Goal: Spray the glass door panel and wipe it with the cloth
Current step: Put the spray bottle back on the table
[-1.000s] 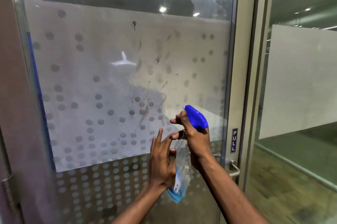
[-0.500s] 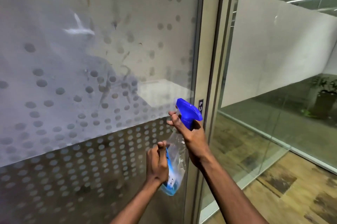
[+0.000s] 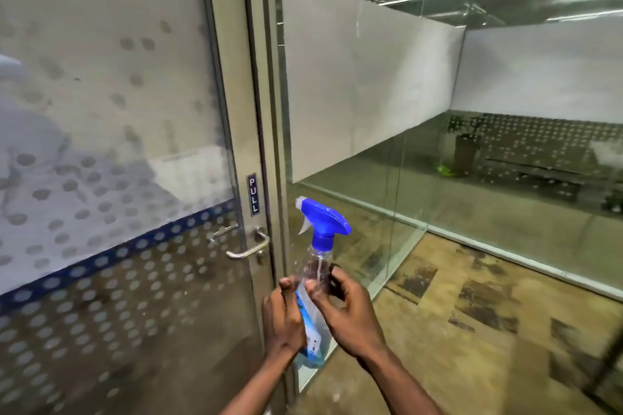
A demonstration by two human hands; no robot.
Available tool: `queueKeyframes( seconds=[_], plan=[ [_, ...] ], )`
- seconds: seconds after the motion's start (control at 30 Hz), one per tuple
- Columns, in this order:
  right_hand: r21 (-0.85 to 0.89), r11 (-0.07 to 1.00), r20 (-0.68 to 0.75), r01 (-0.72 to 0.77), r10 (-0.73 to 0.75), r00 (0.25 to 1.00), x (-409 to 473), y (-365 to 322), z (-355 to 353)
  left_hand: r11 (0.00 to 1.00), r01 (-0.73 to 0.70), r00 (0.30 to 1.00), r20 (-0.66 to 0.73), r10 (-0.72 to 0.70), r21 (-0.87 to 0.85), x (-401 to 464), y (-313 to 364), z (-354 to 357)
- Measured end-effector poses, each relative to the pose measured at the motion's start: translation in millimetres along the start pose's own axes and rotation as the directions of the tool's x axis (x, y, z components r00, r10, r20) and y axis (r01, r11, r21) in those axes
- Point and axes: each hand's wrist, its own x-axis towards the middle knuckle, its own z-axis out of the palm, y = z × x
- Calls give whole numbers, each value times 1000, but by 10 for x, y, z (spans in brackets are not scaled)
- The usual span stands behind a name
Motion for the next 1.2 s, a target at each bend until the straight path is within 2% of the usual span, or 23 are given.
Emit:
queueKeyframes(
  seconds=[0.07, 0.17, 0.43, 0.5, 0.67, 0.83, 1.2],
  plan=[
    [-34, 999, -55, -16, 14, 998, -107, 45, -335, 1000, 10, 999, 49, -9, -13, -181, 179, 307],
    [-59, 998, -135, -36, 28, 990, -257, 101, -797, 1000, 0, 980, 197, 6, -31, -429, 411, 714],
    [-104, 989, -302, -108, 73, 951, -726, 228, -2002, 998, -17, 857, 513, 49, -65, -1014, 881, 1617],
    [-121, 984, -325, -131, 85, 942, -866, 259, -2286, 992, -18, 812, 577, 85, -121, -1171, 1046, 1800],
    [-140, 971, -412, -195, 122, 903, -1265, 334, -3002, 988, -21, 620, 773, 135, -156, -1542, 1184, 2338],
    [-179, 940, -505, -290, 165, 847, -1630, 430, -3633, 987, 3, 519, 844, 138, -163, -1921, 1357, 2924],
    [-186, 852, -713, -489, 225, 664, -2312, 507, -4753, 978, 1, 290, 936, 201, -210, -2617, 1685, 4154]
  ],
)
